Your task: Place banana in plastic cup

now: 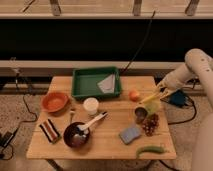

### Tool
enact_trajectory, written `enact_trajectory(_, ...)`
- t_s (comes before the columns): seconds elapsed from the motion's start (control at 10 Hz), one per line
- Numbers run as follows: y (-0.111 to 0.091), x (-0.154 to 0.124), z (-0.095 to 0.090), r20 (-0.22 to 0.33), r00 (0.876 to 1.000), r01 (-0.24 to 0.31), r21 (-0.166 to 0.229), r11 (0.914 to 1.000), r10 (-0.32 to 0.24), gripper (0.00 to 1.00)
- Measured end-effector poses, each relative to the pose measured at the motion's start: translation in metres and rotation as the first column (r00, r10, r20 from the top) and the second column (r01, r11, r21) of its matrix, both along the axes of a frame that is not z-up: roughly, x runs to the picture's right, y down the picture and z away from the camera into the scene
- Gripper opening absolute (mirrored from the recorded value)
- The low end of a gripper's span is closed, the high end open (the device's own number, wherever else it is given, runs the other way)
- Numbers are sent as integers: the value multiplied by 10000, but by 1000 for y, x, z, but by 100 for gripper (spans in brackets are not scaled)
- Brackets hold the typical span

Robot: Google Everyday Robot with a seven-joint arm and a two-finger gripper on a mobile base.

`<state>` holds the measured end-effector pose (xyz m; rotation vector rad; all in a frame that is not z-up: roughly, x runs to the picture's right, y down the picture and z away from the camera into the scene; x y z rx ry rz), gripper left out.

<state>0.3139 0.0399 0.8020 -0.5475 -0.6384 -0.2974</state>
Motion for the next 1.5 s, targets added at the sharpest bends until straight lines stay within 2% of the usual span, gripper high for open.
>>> enact_trajectory(1.1,3,12,2,-229,9997,-91,-103,9999,89,0)
enact_trajectory(1.2,7,12,2,-217,9997,-80,-192,9998,75,0)
enact_trajectory(1.5,35,3,10,-187,9997,130,-535,9985,-140,0)
